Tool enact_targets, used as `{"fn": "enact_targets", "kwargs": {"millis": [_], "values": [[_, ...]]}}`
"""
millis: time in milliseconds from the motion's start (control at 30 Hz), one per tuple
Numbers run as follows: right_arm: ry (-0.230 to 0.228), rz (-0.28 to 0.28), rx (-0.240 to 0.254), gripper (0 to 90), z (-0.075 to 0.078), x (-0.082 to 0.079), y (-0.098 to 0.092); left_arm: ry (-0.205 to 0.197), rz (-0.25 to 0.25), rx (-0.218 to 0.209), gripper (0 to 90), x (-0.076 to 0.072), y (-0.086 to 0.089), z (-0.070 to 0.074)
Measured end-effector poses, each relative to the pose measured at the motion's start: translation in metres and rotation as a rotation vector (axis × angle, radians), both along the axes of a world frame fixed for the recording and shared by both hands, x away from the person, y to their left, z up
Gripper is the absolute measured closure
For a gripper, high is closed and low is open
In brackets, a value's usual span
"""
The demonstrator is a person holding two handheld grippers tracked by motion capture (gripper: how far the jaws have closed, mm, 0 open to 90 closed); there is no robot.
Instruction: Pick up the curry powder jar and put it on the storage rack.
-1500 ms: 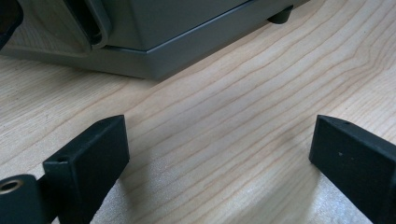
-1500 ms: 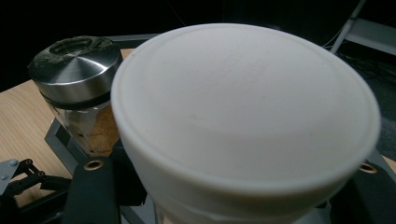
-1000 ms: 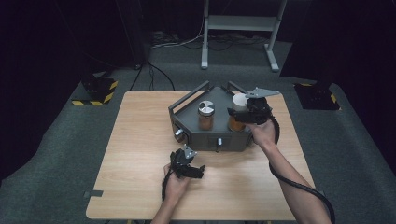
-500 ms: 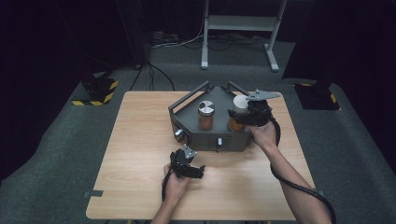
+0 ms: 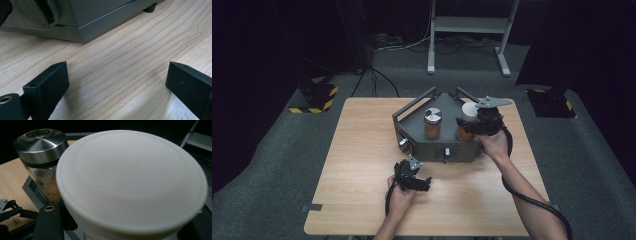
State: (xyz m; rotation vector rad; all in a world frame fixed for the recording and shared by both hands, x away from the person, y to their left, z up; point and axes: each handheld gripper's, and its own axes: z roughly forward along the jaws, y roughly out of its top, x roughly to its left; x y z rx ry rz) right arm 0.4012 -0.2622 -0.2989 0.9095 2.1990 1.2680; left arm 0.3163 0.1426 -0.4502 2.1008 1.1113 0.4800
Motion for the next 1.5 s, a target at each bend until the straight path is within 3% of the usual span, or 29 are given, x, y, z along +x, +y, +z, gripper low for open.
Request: {"fn": "enact_targets", "kwargs": {"millis": [433, 767, 900, 1500], "values": [[0.01, 0.001, 0.003, 33.1, 0.0, 0.001, -0.001, 0.0, 0.0, 0.0, 4.9, 0.0, 0.0, 0.0], [0.021, -0.004, 0.016, 14.6, -0.002, 0.003, -0.005, 0.0, 0.0, 0.0, 4.8, 0.0, 0.0, 0.0], [0.022, 0.008, 0.02, 12.2, -0.002, 0.003, -0.008, 0.0, 0.001, 0.0, 4.8, 0.0, 0.0, 0.0], [0.013, 0.021, 0.032, 10.1, -0.004, -0.003, -0.016, 0.0, 0.0, 0.0, 4.9, 0.0, 0.0, 0.0]]}}
